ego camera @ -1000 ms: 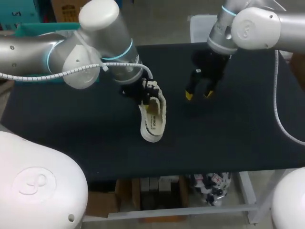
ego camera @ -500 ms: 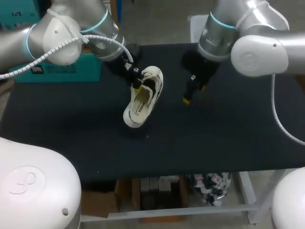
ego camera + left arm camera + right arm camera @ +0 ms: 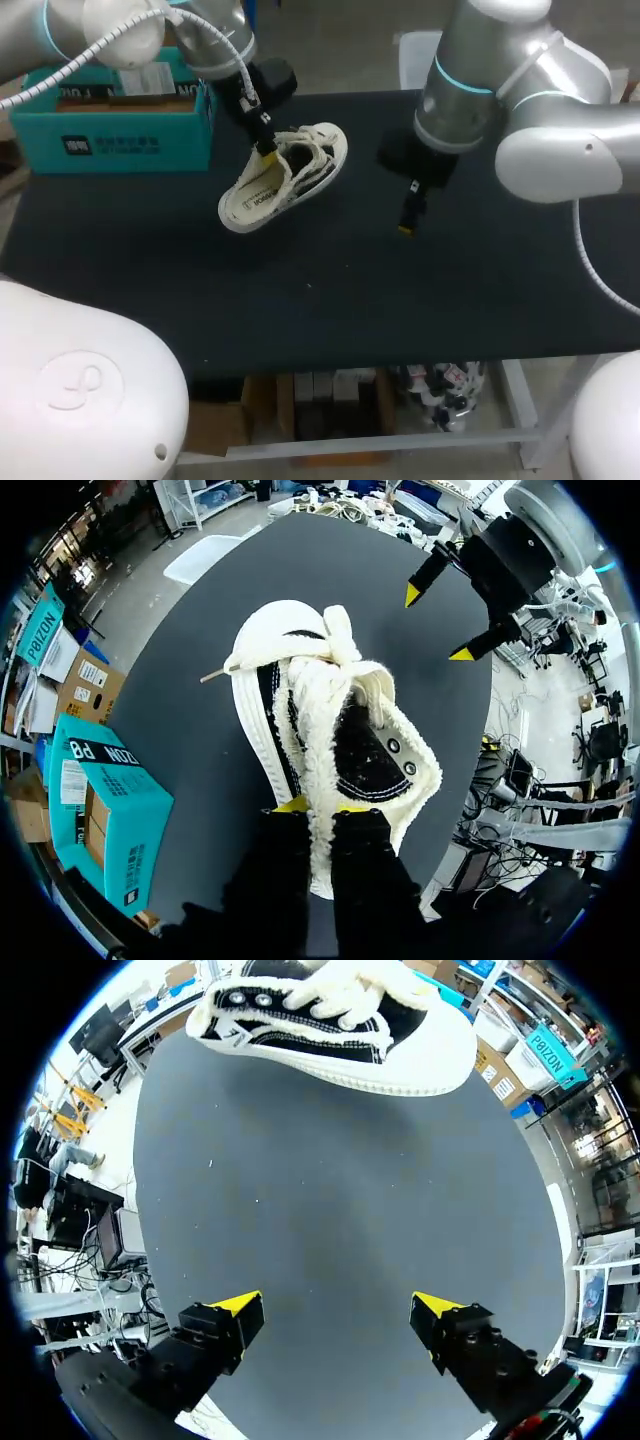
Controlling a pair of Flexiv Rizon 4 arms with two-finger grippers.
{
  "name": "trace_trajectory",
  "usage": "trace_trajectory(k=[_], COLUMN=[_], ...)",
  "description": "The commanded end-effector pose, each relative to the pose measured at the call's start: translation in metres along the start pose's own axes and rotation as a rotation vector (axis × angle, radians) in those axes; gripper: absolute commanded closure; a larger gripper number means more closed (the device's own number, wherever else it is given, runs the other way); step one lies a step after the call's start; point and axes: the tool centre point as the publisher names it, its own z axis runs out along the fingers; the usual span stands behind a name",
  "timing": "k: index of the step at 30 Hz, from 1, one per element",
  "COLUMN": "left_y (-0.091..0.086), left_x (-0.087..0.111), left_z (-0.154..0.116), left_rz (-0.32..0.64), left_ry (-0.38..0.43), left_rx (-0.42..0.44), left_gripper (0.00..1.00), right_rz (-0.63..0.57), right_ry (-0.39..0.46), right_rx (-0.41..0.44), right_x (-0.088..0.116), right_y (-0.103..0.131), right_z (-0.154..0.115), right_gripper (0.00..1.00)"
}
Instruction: Open the shoe tongue, take the insole out of the shoe, put the insole back into the shoe, and pack the shoe into the shoebox
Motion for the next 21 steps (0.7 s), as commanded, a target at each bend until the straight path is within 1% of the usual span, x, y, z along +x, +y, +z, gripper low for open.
trace_trajectory(k=[1,2,4,5,6,7,10,13,15,16,18,20,21], left_y=[-0.005,-0.004,-0.004,-0.005,-0.005,-0.005,-0.005,-0.004,0.001,0.004,0.008,0.012,0.014], left_x=[-0.004,-0.006,-0.014,-0.018,-0.022,-0.026,-0.041,-0.062,-0.074,-0.082,-0.098,-0.115,-0.123], left_z=[-0.017,-0.021,-0.028,-0.031,-0.035,-0.039,-0.050,-0.064,-0.075,-0.080,-0.090,-0.103,-0.109], left_rz=[0.042,0.059,0.112,0.125,0.167,0.185,0.260,0.302,0.341,0.351,0.374,0.396,0.405], left_ry=[-0.001,-0.002,-0.001,0.006,0.022,0.009,0.008,-0.004,-0.001,-0.013,-0.014,-0.007,-0.019], left_rx=[-0.117,-0.123,-0.150,-0.150,-0.156,-0.165,-0.172,-0.182,-0.179,-0.178,-0.167,-0.137,-0.132], left_gripper=[1.00,1.00,1.00,1.00,1.00,1.00,1.00,1.00,1.00,1.00,1.00,1.00,1.00], right_rz=[-0.059,-0.072,-0.156,-0.156,-0.156,-0.156,-0.156,-0.156,-0.156,-0.156,-0.156,-0.156,-0.156], right_ry=[0.153,0.174,0.183,0.183,0.183,0.183,0.183,0.183,0.183,0.183,0.183,0.183,0.183], right_rx=[0.141,0.170,0.201,0.201,0.201,0.201,0.201,0.201,0.201,0.201,0.201,0.201,0.201], right_x=[-0.011,-0.013,-0.012,-0.012,-0.012,-0.012,-0.012,-0.012,-0.012,-0.012,-0.012,-0.012,-0.012], right_y=[0.007,0.005,0.003,0.003,0.003,0.003,0.003,0.003,0.003,0.003,0.003,0.003,0.003], right_z=[-0.010,-0.011,-0.013,-0.013,-0.013,-0.013,-0.013,-0.013,-0.013,-0.013,-0.013,-0.013,-0.013], right_gripper=[0.00,0.00,0.00,0.00,0.00,0.00,0.00,0.00,0.00,0.00,0.00,0.00,0.00])
